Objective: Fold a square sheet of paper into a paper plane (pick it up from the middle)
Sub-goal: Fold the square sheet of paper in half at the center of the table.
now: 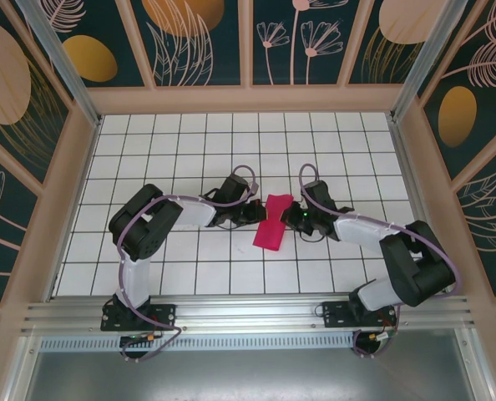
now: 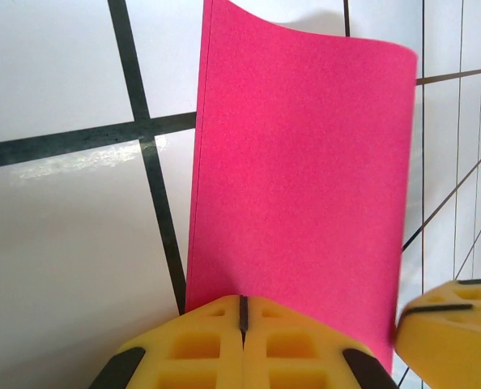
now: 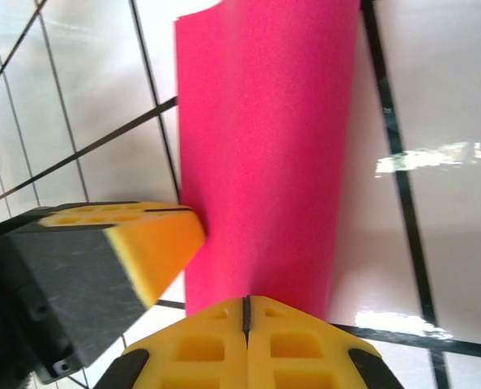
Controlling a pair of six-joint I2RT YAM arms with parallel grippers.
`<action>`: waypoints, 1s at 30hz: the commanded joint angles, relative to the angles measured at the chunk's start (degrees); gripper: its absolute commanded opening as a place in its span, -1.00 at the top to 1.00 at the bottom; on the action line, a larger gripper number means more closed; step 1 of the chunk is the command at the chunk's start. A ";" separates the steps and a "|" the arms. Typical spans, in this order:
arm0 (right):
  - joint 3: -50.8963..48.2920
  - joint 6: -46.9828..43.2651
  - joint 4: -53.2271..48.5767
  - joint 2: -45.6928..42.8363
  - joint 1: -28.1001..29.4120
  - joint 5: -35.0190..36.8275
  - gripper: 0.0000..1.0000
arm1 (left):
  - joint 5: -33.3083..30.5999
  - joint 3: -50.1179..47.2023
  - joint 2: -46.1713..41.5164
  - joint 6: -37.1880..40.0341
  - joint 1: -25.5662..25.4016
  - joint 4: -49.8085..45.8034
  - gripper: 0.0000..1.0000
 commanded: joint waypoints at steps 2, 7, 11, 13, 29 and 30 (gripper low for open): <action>-1.77 -0.27 3.77 0.72 -1.19 -3.65 1.00 | -3.08 0.11 1.84 1.73 -0.35 -5.10 1.00; -1.64 -0.69 4.82 -0.53 -1.29 -4.28 1.00 | -3.21 0.21 1.89 1.91 -0.36 -5.28 1.00; -1.92 -1.17 6.37 0.75 -1.27 -6.69 1.00 | -3.15 0.22 1.89 1.78 -0.31 -5.16 1.00; -1.92 -1.12 4.28 0.86 -1.40 -4.19 1.00 | -3.15 0.41 2.06 1.85 -0.31 -5.32 1.00; -1.39 -0.93 5.24 -2.46 -1.47 -6.07 1.00 | -3.06 0.68 2.15 2.16 -0.33 -5.98 1.00; -1.42 -0.70 5.46 -1.75 -1.46 -6.22 1.00 | -3.06 0.68 2.15 2.17 -0.28 -6.01 1.00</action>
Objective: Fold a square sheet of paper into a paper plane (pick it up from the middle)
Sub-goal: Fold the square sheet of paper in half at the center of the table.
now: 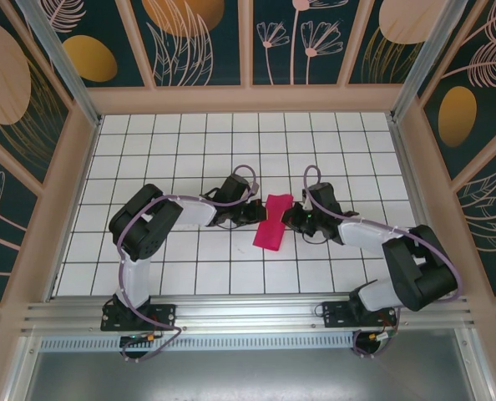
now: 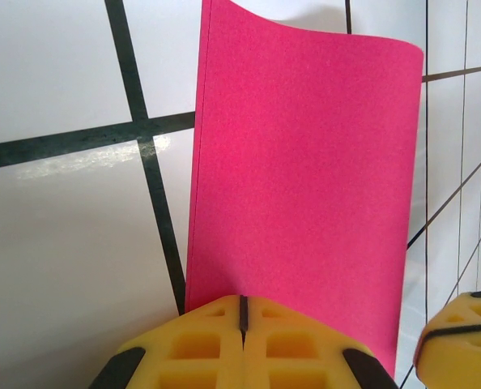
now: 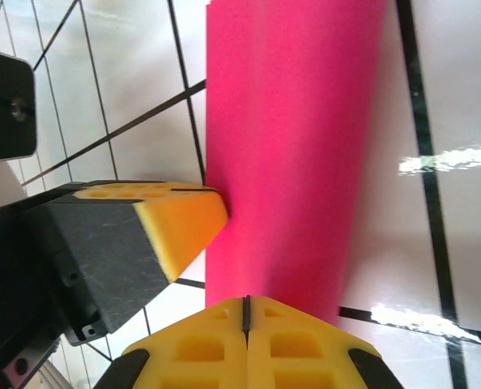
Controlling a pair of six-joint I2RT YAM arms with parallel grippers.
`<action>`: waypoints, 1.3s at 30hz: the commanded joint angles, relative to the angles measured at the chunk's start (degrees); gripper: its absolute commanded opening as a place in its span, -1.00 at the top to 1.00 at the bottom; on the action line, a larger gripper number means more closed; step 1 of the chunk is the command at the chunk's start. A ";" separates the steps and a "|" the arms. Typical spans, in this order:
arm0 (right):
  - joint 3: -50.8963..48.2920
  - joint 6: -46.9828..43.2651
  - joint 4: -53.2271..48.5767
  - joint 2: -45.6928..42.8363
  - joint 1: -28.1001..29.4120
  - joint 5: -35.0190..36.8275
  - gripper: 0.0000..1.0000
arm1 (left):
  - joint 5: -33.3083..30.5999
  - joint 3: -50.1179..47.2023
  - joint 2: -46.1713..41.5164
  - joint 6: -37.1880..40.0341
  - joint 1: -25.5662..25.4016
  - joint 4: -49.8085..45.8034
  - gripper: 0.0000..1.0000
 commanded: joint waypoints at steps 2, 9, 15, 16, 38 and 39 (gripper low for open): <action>0.77 0.48 3.74 1.79 0.42 -3.04 1.00 | -2.84 0.05 2.34 1.47 -0.27 -4.79 1.00; 0.38 -0.41 3.32 4.60 -0.21 -2.10 1.00 | -2.58 0.28 2.63 1.73 -0.27 -4.96 1.00; -4.45 -0.71 8.31 6.39 -0.55 -3.12 1.00 | -2.71 0.23 2.70 1.76 -0.24 -4.98 1.00; -5.40 -0.89 9.80 6.46 -0.64 -3.74 1.00 | -2.69 0.28 2.76 1.73 -0.25 -4.98 1.00; -9.79 -2.60 12.15 -4.01 -2.53 -10.54 1.00 | -2.93 -0.25 2.68 2.02 -0.23 -5.25 1.00; -10.02 -2.32 11.83 -3.69 -2.52 -10.77 1.00 | -2.84 -0.27 2.66 1.98 -0.29 -5.08 1.00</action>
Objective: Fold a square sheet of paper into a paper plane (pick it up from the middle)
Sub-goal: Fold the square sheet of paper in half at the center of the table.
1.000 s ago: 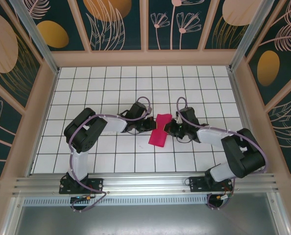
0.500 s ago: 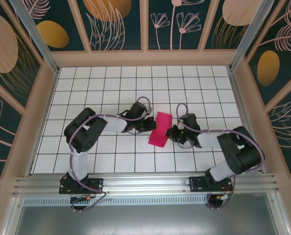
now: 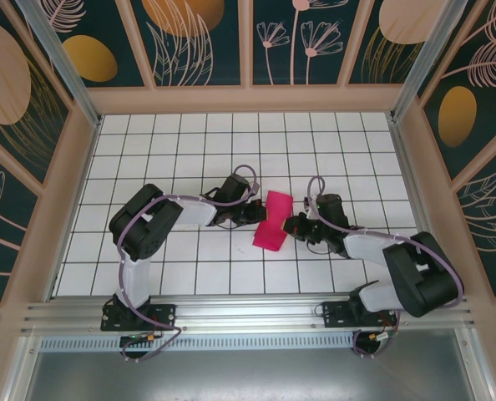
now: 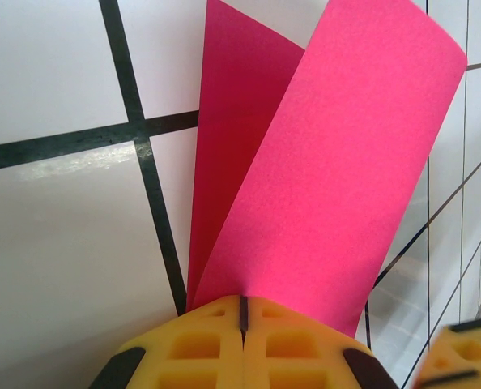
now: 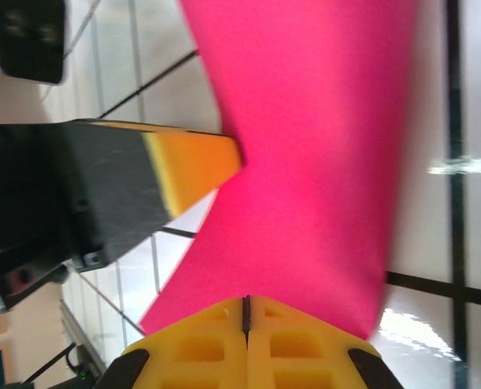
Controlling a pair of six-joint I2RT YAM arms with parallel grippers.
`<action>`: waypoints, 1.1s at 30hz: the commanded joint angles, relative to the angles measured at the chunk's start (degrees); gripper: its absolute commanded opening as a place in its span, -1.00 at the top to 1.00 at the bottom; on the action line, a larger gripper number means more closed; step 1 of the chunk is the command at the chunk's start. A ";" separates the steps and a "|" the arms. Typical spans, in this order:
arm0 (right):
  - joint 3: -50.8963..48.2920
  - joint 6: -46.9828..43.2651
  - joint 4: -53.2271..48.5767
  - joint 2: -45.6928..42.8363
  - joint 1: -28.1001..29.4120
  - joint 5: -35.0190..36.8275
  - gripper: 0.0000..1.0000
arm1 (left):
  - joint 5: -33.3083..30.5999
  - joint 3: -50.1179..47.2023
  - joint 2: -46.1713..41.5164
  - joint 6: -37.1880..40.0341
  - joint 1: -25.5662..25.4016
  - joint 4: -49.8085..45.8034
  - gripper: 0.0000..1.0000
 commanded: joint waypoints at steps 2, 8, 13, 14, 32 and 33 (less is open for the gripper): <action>-1.08 0.64 -0.29 0.18 -0.26 -3.26 1.00 | -2.78 -0.47 2.75 1.26 -0.23 -4.60 1.00; -3.35 0.99 3.23 3.82 -0.11 -5.07 1.00 | -2.69 -0.08 2.82 1.43 -0.20 -4.82 1.00; -3.46 -0.54 0.06 5.88 -0.10 -2.42 1.00 | -2.75 -0.02 2.92 1.69 -0.25 -5.07 1.00; -3.42 -0.86 -0.85 6.16 -0.20 -1.86 1.00 | -2.69 -0.07 2.96 1.67 -0.24 -4.96 1.00; -2.14 2.73 -0.01 1.04 2.40 -3.97 1.00 | -2.77 -0.08 2.79 1.65 -0.24 -5.00 1.00; -2.57 2.93 1.10 2.06 2.53 -4.55 1.00 | -2.70 -0.14 2.86 1.52 -0.18 -4.87 1.00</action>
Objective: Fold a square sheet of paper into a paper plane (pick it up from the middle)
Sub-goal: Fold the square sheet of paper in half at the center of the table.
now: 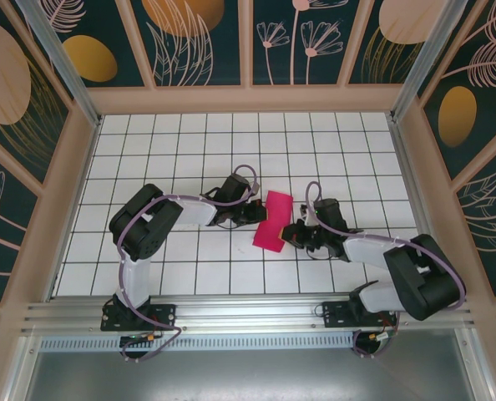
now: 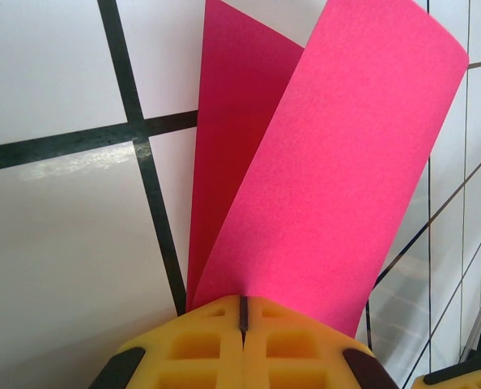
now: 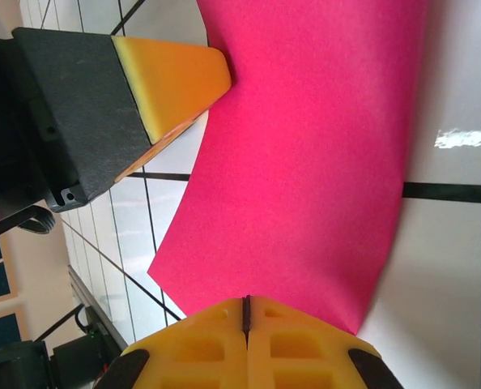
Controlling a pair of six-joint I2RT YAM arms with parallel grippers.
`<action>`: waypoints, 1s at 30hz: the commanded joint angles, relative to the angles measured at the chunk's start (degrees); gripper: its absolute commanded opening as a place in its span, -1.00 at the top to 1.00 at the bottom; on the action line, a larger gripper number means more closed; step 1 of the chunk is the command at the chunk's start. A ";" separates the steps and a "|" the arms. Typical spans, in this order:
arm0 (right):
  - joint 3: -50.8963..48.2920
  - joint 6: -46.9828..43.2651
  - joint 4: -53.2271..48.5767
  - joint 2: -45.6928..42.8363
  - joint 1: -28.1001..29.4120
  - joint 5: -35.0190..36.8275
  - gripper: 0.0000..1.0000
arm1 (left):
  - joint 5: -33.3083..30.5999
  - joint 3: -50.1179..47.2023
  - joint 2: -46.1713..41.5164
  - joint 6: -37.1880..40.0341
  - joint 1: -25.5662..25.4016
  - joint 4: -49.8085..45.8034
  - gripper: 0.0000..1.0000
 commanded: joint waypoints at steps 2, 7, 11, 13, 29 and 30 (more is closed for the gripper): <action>-1.39 1.40 3.97 4.62 0.99 -1.84 1.00 | -2.61 -0.14 3.10 1.40 -0.21 -4.43 1.00; -1.76 0.02 1.88 7.37 1.16 0.06 1.00 | -2.84 -0.03 2.91 1.56 -0.25 -4.85 1.00; -0.70 0.07 1.06 5.22 1.53 -0.75 1.00 | -2.60 0.11 3.13 1.89 -0.22 -5.22 1.00; -0.63 1.23 1.58 2.68 2.16 -0.12 1.00 | -3.19 -0.07 2.99 1.98 -0.20 -5.52 1.00; -5.14 3.49 4.01 6.11 4.30 0.42 1.00 | -3.56 -0.61 2.35 1.99 -0.24 -5.77 1.00; -4.71 3.22 2.67 5.13 4.32 0.87 1.00 | -3.48 -0.65 2.31 1.93 -0.23 -5.72 1.00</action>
